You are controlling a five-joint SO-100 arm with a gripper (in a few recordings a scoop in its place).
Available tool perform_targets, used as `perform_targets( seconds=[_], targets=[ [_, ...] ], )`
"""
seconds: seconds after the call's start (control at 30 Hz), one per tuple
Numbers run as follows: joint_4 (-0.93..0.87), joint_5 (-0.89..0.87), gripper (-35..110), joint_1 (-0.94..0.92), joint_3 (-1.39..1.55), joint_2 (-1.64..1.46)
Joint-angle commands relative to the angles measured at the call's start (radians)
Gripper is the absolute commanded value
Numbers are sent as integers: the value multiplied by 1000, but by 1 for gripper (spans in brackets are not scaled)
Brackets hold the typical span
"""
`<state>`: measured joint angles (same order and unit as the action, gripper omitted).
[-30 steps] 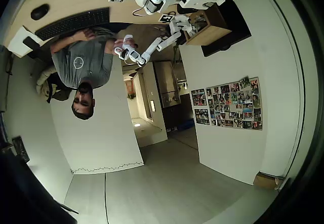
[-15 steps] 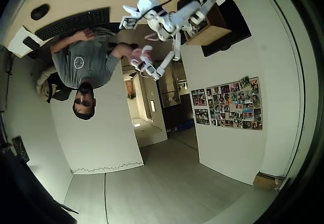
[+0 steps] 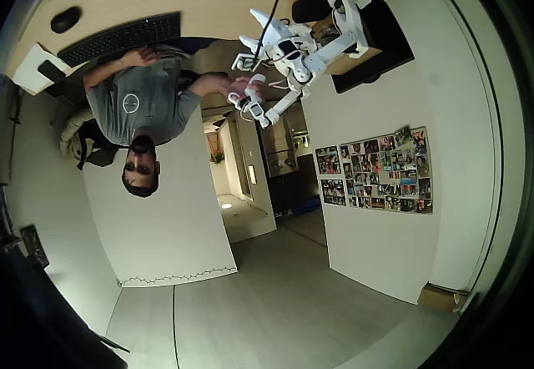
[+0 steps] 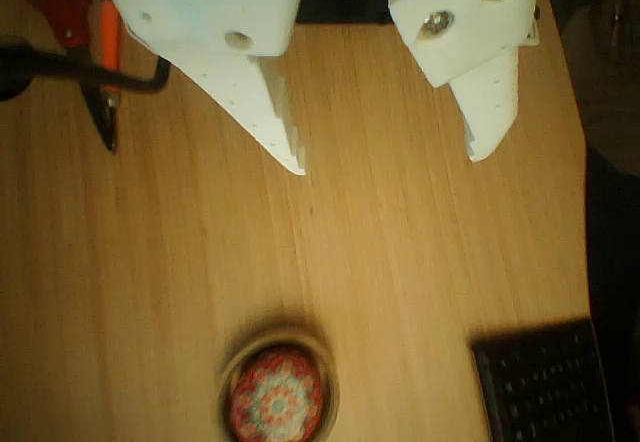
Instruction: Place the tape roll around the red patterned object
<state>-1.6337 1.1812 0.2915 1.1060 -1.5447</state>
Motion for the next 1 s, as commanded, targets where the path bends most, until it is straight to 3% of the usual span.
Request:
perform_targets(
  seconds=[0.0,0.97],
  targets=[
    [48,3,43,31,104,-86],
    [454,-32,46,110,698,-324]
  ],
)
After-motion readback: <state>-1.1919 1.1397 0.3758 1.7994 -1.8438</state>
